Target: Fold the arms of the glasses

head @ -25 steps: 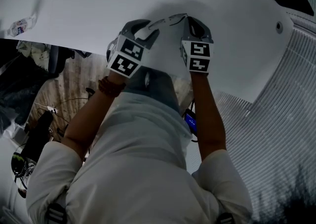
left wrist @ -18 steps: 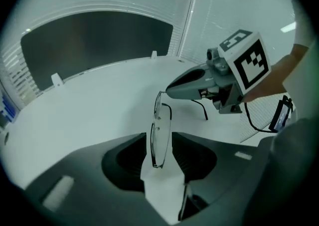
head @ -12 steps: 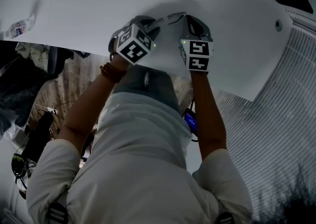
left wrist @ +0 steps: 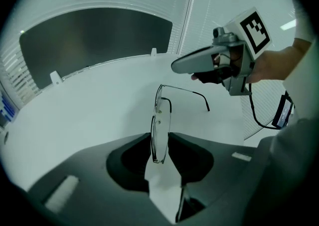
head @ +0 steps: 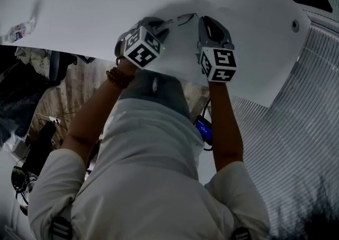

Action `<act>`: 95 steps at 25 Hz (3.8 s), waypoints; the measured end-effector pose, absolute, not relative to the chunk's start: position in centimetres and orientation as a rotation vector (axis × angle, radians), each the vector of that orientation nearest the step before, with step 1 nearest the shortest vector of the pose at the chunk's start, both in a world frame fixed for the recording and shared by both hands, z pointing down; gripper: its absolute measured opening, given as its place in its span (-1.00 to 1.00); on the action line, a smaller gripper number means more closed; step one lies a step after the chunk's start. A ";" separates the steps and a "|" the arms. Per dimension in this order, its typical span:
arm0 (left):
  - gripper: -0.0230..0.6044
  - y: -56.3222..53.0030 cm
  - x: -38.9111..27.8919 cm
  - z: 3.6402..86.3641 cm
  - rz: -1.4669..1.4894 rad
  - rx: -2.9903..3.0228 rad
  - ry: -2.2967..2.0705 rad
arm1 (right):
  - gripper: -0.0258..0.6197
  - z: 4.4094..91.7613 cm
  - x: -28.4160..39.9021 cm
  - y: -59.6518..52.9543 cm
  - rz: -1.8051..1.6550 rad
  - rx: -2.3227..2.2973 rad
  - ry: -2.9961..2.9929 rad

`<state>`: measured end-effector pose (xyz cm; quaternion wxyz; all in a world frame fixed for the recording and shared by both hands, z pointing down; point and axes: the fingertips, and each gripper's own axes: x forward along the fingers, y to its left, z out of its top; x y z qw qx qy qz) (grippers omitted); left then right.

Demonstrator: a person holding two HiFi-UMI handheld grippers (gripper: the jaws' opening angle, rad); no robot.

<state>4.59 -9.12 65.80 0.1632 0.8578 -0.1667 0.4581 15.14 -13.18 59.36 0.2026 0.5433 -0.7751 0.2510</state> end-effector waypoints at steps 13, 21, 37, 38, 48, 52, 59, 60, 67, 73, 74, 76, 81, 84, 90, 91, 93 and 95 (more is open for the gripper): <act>-0.57 -9.2 5.0 65.8 1.290 2.442 -0.477 | -0.92 64.7 15.8 -9.7 0.676 1.421 -1.994; -0.57 -8.8 5.7 65.6 1.287 2.438 -0.445 | -0.92 64.0 11.1 -9.3 0.689 1.344 -2.074; -0.50 -8.8 4.6 65.0 1.244 2.478 -0.439 | -0.92 62.5 10.9 -8.7 0.676 1.377 -2.046; -0.50 -8.8 4.6 65.0 1.244 2.486 -0.438 | -0.92 62.1 11.0 -8.7 0.675 1.388 -2.045; -0.45 -9.5 3.7 62.4 1.173 2.529 -0.498 | -0.92 57.4 13.3 -7.1 0.648 1.502 -2.034; -0.49 -10.3 2.8 57.5 1.054 2.566 -0.568 | -0.92 52.3 13.6 -7.4 0.635 1.583 -2.086; -0.70 -10.0 2.6 42.7 0.632 2.682 -0.661 | -0.92 39.0 12.6 -7.5 0.500 1.737 -2.277; -0.73 -9.9 2.7 40.5 0.577 2.704 -0.671 | -0.92 36.9 12.2 -7.4 0.466 1.753 -2.312; -0.92 -8.3 3.6 28.1 0.201 2.852 -0.720 | -0.92 26.0 9.8 -5.8 0.274 1.805 -2.520; -0.92 -6.7 3.3 24.3 -0.013 2.892 -0.752 | -0.92 21.3 7.8 -4.3 0.105 1.790 -2.600; -0.92 -6.6 3.3 24.0 -0.021 2.893 -0.756 | -0.92 21.1 7.7 -4.2 0.101 1.794 -2.603; -0.92 -6.5 3.3 23.9 -0.024 2.897 -0.756 | -0.92 21.2 7.8 -4.1 0.119 1.809 -2.602; -0.92 -5.7 3.4 24.6 0.025 2.904 -0.755 | -0.92 21.0 7.7 -3.7 0.141 1.801 -2.633; -0.92 -5.0 3.6 24.5 0.033 2.888 -0.728 | -0.92 20.8 7.7 -3.3 0.159 1.815 -2.631; -0.92 -4.9 3.6 24.4 0.047 2.883 -0.750 | -0.92 20.8 7.5 -2.9 0.136 1.801 -2.624; -0.92 -4.8 3.7 24.5 0.049 2.883 -0.748 | -0.92 20.9 7.5 -2.8 0.137 1.798 -2.623; -0.92 -4.6 3.8 24.6 0.056 2.883 -0.746 | -0.92 21.0 7.6 -2.6 0.140 1.794 -2.624; -0.92 -4.4 4.0 24.6 0.059 2.880 -0.748 | -0.92 20.9 7.8 -2.6 0.152 1.800 -2.626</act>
